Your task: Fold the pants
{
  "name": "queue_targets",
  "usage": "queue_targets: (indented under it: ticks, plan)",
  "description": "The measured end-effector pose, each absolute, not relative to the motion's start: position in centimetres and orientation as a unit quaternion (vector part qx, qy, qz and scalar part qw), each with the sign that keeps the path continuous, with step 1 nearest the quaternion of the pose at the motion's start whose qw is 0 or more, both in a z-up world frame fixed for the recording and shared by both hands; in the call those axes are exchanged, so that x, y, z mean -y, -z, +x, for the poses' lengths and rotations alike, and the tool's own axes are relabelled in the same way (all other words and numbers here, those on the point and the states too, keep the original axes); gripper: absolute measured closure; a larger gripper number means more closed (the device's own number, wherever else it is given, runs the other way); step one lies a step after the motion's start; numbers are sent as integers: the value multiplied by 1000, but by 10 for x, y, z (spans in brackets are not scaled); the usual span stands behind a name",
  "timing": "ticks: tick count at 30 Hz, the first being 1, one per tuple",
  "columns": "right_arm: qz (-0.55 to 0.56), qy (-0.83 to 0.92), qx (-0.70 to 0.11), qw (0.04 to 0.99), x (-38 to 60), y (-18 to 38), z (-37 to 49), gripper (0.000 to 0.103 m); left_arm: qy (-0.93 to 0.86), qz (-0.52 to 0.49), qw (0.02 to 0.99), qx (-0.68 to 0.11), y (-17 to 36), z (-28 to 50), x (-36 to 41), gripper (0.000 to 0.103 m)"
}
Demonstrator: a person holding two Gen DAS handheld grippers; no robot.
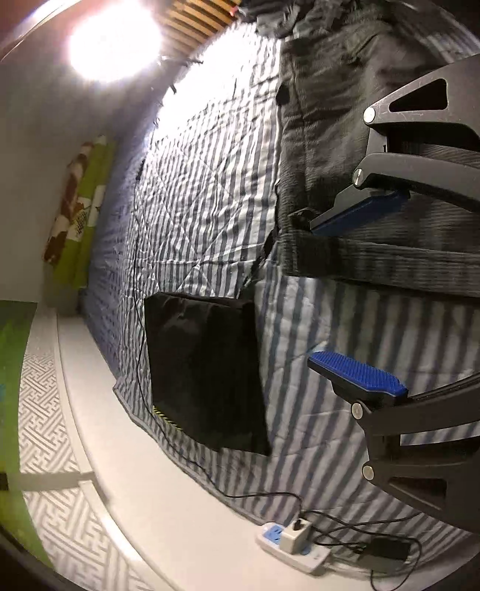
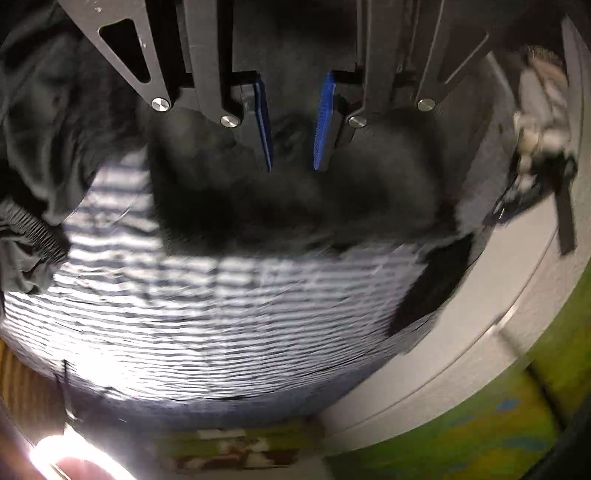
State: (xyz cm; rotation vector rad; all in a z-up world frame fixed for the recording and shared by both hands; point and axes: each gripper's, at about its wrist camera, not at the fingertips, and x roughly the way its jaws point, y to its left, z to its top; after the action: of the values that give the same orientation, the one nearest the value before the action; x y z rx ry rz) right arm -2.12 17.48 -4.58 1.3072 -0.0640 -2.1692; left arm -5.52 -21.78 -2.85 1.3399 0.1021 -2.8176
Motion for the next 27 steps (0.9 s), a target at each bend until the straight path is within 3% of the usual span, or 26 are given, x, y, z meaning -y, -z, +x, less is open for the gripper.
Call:
queue_targets:
  ticks: [7, 10, 13, 20, 24, 27]
  plan:
    - [483, 794, -91, 358, -111, 70, 66, 81, 887, 461, -15, -4, 54, -29, 212, 34]
    - [488, 794, -162, 324, -98, 102, 76, 80, 880, 471, 6, 53, 79, -13, 199, 34]
    - [482, 798, -156, 325, -106, 103, 79, 80, 863, 489, 51, 115, 104, 0, 200, 34]
    - [482, 827, -33, 288, -182, 64, 89, 77, 889, 455, 57, -6, 74, 55, 228, 34]
    - [490, 842, 42, 222, -242, 59, 83, 73, 900, 435, 29, -1, 61, 80, 197, 34]
    - [500, 837, 121, 188, -280, 66, 74, 64, 909, 416, -20, -2, 46, 82, 161, 34]
